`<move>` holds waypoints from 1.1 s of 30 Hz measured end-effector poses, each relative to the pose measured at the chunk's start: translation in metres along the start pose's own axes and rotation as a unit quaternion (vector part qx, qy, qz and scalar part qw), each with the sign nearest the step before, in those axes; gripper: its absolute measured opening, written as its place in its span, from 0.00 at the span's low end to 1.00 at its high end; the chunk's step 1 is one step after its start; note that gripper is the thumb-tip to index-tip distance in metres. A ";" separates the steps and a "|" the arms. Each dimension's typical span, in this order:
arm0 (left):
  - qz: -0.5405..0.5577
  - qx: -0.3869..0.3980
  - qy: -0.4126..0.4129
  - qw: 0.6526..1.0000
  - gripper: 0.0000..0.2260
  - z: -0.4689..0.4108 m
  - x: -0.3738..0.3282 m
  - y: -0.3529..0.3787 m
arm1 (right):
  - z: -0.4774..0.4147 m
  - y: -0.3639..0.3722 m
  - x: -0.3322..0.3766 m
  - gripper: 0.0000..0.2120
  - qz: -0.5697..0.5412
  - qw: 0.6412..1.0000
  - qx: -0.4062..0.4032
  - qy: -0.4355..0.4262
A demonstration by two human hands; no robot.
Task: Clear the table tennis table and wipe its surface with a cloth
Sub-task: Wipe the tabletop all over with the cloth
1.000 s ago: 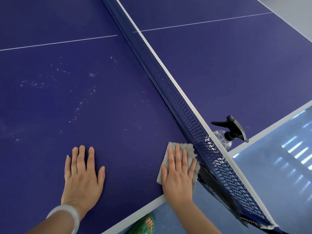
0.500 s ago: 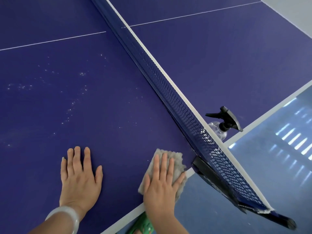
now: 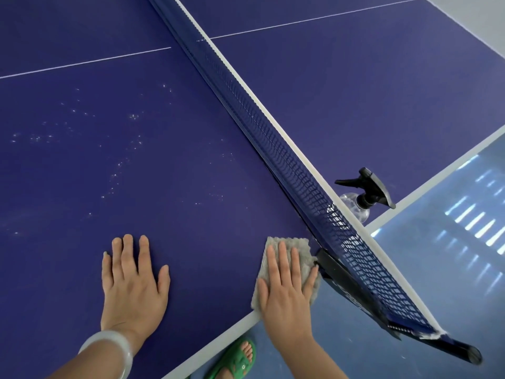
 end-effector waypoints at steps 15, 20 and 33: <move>0.003 0.003 0.001 1.000 0.32 0.001 -0.002 -0.004 | -0.093 -0.030 0.077 0.29 0.019 0.997 0.039 -0.068; -0.003 0.009 0.003 1.000 0.32 0.001 -0.002 -0.005 | -0.116 -0.040 0.043 0.29 0.011 0.998 0.019 -0.054; -0.010 0.031 -0.002 0.999 0.31 0.000 0.000 -0.007 | -0.162 -0.056 0.053 0.30 -0.033 0.998 0.020 -0.043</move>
Point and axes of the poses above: each hand's wrist, its own z-axis away from the middle knuckle, its own y-axis out of the palm, x = y × z, the point moved 1 cm from there along -z, towards the middle knuckle, and after that the axes turned 15 degrees about x, right-handed, at the moved point
